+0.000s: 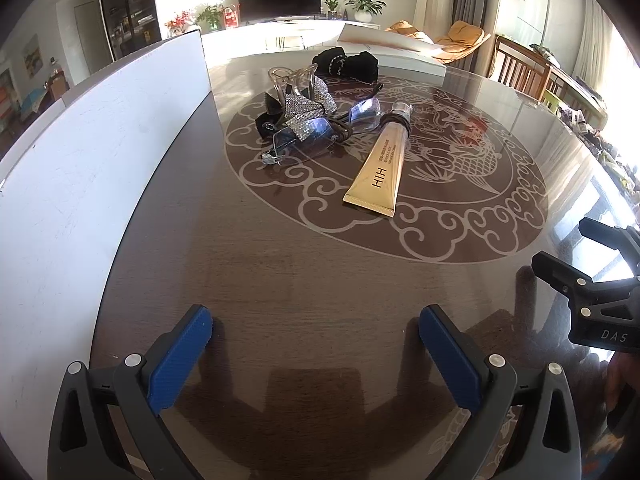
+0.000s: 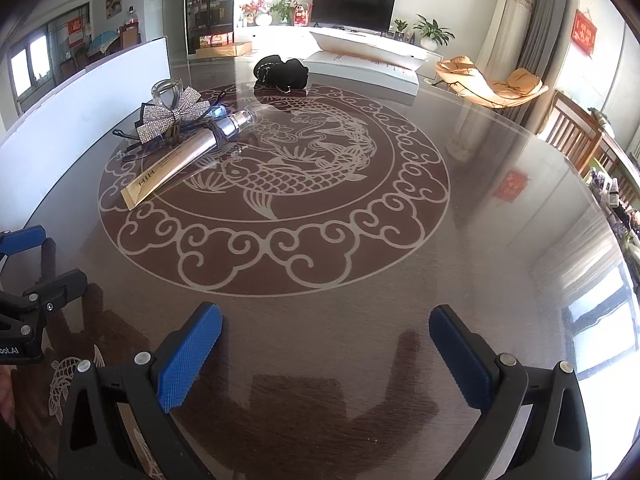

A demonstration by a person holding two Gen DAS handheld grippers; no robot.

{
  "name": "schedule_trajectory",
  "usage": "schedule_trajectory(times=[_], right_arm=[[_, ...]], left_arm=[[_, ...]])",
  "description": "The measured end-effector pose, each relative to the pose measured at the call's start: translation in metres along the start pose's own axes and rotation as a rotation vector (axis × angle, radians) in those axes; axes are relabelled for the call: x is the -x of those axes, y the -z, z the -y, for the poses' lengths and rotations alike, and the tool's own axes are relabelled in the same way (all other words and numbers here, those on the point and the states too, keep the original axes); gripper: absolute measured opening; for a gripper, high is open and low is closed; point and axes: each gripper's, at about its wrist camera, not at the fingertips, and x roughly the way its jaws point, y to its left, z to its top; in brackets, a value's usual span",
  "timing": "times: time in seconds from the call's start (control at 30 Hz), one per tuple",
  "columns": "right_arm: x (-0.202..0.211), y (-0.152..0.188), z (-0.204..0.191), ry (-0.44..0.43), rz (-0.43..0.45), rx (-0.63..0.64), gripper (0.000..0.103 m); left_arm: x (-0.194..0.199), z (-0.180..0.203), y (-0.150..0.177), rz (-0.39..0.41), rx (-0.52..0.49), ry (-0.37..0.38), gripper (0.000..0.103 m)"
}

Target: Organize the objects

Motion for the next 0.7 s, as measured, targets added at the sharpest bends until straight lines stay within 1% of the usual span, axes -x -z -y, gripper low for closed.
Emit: schedule_trajectory(times=[0.33, 0.37, 0.47, 0.53, 0.57, 0.63, 0.7], right_arm=[[-0.001, 0.0, 0.001, -0.011, -0.006, -0.012, 0.103], [-0.002, 0.0, 0.002, -0.017, -0.009, -0.017, 0.103], [-0.008, -0.003, 0.011, -0.064, -0.034, -0.068, 0.103], [-0.013, -0.013, 0.009, -0.061, -0.061, -0.083, 0.103], [-0.016, -0.021, 0.005, -0.088, -0.067, -0.09, 0.103], [-0.022, -0.04, -0.01, -0.17, -0.058, -0.122, 0.102], [-0.031, -0.064, -0.033, -0.212, -0.05, -0.133, 0.102]], left_arm=[[0.003, -0.003, 0.004, 0.0, 0.006, -0.003, 0.103], [0.005, -0.005, 0.006, 0.002, 0.013, -0.012, 0.103], [0.006, -0.019, 0.008, 0.005, 0.084, -0.058, 0.103], [0.007, -0.027, 0.009, 0.004, 0.126, -0.084, 0.103], [0.007, -0.027, 0.009, 0.005, 0.13, -0.087, 0.103], [0.007, -0.027, 0.009, 0.006, 0.131, -0.091, 0.103], [0.007, -0.027, 0.01, 0.006, 0.132, -0.091, 0.103]])
